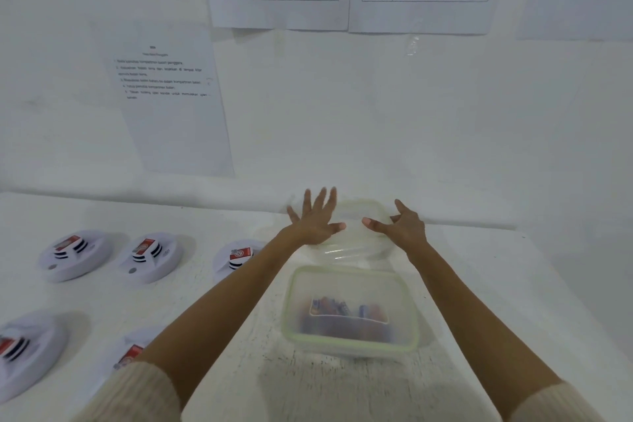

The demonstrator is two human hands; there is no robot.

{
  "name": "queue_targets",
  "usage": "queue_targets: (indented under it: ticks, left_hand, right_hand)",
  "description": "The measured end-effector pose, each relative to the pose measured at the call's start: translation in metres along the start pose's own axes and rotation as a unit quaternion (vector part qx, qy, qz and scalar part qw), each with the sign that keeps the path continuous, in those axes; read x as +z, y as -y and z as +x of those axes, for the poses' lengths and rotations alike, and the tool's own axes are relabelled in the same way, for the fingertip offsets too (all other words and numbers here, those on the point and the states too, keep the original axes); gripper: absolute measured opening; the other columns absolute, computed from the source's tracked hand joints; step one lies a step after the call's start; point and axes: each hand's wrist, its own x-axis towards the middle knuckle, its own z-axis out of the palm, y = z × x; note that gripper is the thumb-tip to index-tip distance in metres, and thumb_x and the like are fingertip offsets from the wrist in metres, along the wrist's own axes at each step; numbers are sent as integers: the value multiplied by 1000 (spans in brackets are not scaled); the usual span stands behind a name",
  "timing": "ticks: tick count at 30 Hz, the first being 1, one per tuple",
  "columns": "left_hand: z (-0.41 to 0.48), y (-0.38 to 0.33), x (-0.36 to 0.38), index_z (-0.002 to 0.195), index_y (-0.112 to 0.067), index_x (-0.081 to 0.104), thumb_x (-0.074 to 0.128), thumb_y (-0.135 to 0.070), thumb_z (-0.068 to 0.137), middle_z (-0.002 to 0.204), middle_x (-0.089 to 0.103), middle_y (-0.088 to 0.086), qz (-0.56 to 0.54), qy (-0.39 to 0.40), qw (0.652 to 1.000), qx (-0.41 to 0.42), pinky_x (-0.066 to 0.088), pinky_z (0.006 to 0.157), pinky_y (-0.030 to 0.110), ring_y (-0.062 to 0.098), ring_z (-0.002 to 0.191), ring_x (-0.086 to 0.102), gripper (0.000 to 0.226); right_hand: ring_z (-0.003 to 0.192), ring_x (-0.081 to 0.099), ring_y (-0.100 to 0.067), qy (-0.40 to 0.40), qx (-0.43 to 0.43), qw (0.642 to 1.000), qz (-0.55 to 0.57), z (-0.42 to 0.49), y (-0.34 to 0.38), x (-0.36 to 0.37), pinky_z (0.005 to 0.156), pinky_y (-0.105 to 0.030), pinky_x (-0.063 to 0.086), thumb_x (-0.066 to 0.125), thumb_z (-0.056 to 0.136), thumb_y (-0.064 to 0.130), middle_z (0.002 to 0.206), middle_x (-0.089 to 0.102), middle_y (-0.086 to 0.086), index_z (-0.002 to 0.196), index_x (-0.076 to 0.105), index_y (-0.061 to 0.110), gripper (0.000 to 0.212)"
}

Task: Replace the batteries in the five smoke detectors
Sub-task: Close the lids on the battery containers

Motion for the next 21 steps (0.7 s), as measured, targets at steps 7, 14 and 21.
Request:
queue_targets:
  ticks: [7,14,21]
  left_hand:
    - [-2,10,2,145,-43,18,37,-58,92,158,7,-6,16,-11,996,83,12,114,46,20,144,9,58]
    - [9,-8,8,148,-37,12,22,-60,93,152,19,13,93,-52,993,-55,26,105,45,34,133,23,60]
    - [7,-4,5,149,-14,-2,43,-50,93,144,36,20,-64,-66,993,-70,29,105,36,33,132,35,80]
  right_hand:
    - [128,43,-26,31,-36,998,-39,3,7,2,106,-39,35,67,79,45,138,48,-11,141,36,16,76]
    - [140,17,-33,93,-8,993,-77,-15,16,28,113,-40,23,56,89,40,153,1,-18,148,5,8,84]
    - [139,22,-30,96,-8,995,-23,-13,21,30,108,-33,29,58,90,25,153,17,-17,145,-9,1,90]
